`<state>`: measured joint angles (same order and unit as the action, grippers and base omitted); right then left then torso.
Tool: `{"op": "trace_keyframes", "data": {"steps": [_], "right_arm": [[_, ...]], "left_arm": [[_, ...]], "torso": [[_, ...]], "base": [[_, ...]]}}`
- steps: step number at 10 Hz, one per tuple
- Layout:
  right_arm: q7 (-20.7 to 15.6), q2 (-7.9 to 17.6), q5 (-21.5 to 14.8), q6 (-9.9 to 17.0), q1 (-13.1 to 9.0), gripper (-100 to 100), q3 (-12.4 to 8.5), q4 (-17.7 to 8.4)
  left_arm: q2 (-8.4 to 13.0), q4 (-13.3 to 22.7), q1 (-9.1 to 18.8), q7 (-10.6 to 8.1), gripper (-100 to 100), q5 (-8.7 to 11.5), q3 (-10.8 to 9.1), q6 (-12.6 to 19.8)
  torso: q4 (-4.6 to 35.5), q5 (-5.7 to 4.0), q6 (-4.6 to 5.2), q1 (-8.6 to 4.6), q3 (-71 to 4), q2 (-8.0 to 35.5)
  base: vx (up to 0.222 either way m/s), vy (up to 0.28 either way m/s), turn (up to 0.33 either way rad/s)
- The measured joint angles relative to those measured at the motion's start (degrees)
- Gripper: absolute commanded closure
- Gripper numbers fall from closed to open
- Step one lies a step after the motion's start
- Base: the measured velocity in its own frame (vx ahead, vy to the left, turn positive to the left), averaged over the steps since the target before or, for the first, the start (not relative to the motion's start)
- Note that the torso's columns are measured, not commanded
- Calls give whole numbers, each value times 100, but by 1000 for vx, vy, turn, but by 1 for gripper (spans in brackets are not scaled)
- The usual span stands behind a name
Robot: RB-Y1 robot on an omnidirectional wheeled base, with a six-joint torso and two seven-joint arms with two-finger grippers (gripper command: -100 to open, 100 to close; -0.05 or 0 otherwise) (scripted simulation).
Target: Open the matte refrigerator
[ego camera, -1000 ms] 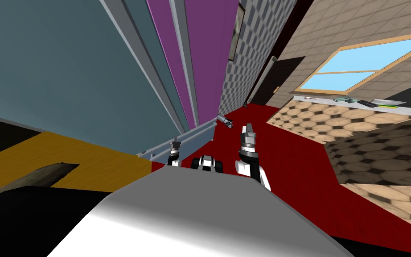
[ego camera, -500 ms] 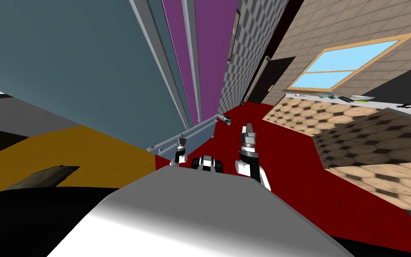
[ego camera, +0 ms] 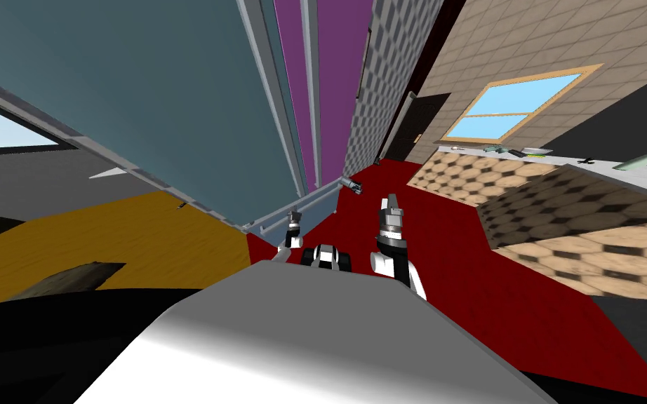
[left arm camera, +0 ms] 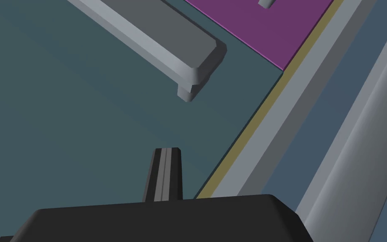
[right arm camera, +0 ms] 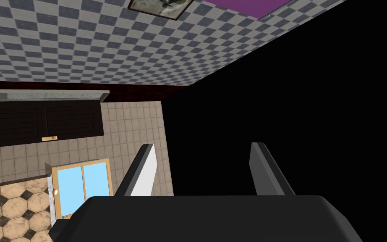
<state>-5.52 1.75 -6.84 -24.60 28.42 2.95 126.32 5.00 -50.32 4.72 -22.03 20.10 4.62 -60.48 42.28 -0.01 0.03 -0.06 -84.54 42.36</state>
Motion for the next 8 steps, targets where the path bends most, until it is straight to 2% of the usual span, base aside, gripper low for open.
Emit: {"op": "trace_keyframes", "data": {"steps": [1, 2, 4, 6, 7, 8], "right_arm": [[0, 0, 0, 0, 1, 0, 0, 0], [0, 0, 0, 0, 2, 0, 0, 0], [0, 0, 0, 0, 1, 0, -1, 0], [0, 0, 0, 0, 4, 0, 0, 0], [0, 0, 0, 0, 1, 0, 0, 0], [0, 0, 0, 0, 1, 0, 0, 0]], "left_arm": [[-95, 224, 218, 33, 100, -51, -1, -3], [-124, 117, 307, 75, 100, -65, 0, 87], [-419, 390, 632, 261, 100, -205, -7, 218], [-468, 411, 839, 300, 100, -225, -6, 273], [-606, 621, 1047, 348, 100, -295, -32, 296], [-722, 978, 1323, 394, 100, -338, -46, 248]], "torso": [[3, 1, -4, 7, 2, -1], [-5, 0, -6, 3, -16, -32], [4, 3, -5, 15, 8, 9], [-10, -3, -4, -8, -26, -47], [-1, 1, 1, 4, -2, 0], [9, 2, -4, 10, 18, 25]], "base": [[-109, 68, -5], [-173, 84, -144], [-186, 95, -50], [-103, 55, -74], [-243, 82, -110], [-99, 30, -16]]}}
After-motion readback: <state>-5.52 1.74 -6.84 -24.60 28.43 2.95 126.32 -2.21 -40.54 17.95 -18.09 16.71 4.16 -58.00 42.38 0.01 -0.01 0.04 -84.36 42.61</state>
